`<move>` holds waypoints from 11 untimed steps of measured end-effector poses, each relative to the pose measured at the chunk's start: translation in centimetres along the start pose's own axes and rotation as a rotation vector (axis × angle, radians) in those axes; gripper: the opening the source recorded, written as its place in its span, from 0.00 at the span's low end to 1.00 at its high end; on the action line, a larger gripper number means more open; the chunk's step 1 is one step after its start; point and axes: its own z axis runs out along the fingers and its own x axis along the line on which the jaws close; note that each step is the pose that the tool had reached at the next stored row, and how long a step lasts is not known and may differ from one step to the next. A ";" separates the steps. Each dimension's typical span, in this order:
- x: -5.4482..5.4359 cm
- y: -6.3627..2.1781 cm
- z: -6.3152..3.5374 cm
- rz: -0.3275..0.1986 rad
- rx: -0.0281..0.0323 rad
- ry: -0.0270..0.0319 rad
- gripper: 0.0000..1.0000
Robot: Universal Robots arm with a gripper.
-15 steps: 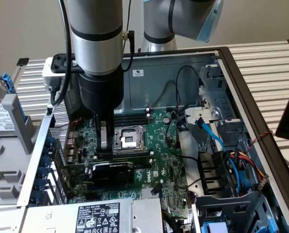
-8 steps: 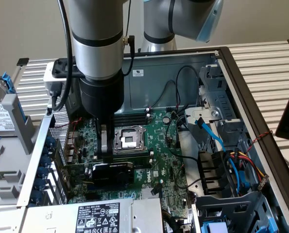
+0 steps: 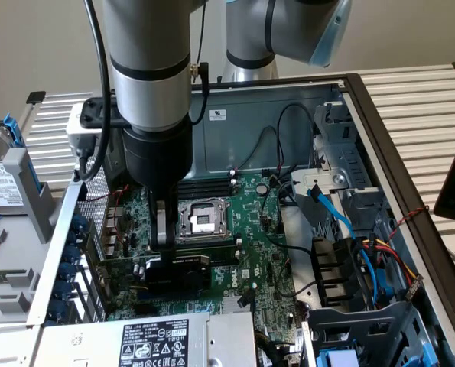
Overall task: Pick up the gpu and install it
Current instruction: 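Press down on the gpu until it lock into place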
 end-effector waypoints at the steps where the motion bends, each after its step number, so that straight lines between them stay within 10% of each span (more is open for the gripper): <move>1: 0.0 0.01 0.03 0.000 0.0000 0.0001 0.11; 11: 0.0 0.18 -0.72 0.000 -0.0065 -0.0007 0.11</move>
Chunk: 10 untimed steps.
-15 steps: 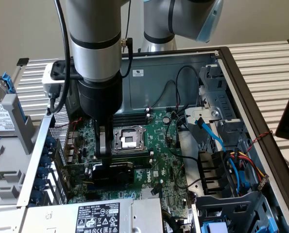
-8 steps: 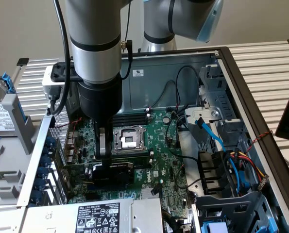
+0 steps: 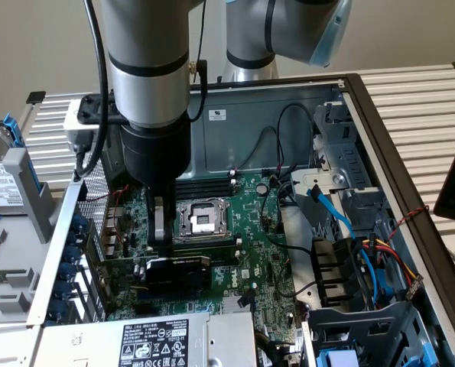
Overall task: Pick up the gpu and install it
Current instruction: 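Press down on the gpu until it lock into place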
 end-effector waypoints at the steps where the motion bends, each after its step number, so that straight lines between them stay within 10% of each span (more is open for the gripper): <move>1: 0.0 0.05 -0.42 0.000 -0.0011 0.0000 0.11; 10: -0.1 0.78 -2.96 0.000 -0.0040 0.0001 0.11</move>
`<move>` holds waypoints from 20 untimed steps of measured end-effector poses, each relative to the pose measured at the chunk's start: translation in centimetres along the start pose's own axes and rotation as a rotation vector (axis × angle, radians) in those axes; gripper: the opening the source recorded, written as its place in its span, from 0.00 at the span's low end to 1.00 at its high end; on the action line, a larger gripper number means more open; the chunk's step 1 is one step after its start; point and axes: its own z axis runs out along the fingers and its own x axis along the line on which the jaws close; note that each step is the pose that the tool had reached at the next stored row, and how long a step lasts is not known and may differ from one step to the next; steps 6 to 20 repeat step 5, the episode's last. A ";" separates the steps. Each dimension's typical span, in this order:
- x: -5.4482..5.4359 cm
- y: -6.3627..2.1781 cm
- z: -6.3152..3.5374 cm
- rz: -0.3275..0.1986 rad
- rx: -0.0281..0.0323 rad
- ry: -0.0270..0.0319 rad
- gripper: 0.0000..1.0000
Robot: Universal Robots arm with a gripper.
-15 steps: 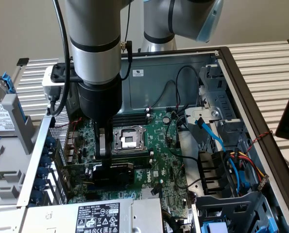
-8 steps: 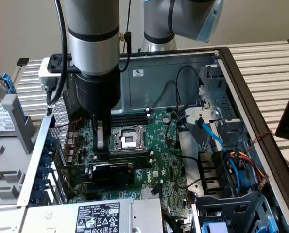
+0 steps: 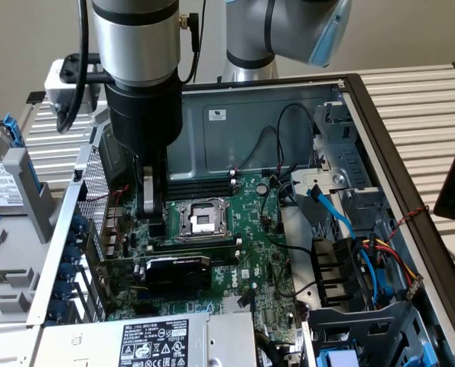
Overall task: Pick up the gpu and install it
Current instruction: 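Press down on the gpu until it lock into place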
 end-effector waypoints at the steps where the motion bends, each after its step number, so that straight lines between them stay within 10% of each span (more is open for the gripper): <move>1: 0.0 0.00 0.00 0.000 -0.0001 0.0000 0.11; 20: 0.0 0.00 -0.01 0.000 -0.0001 0.0002 0.11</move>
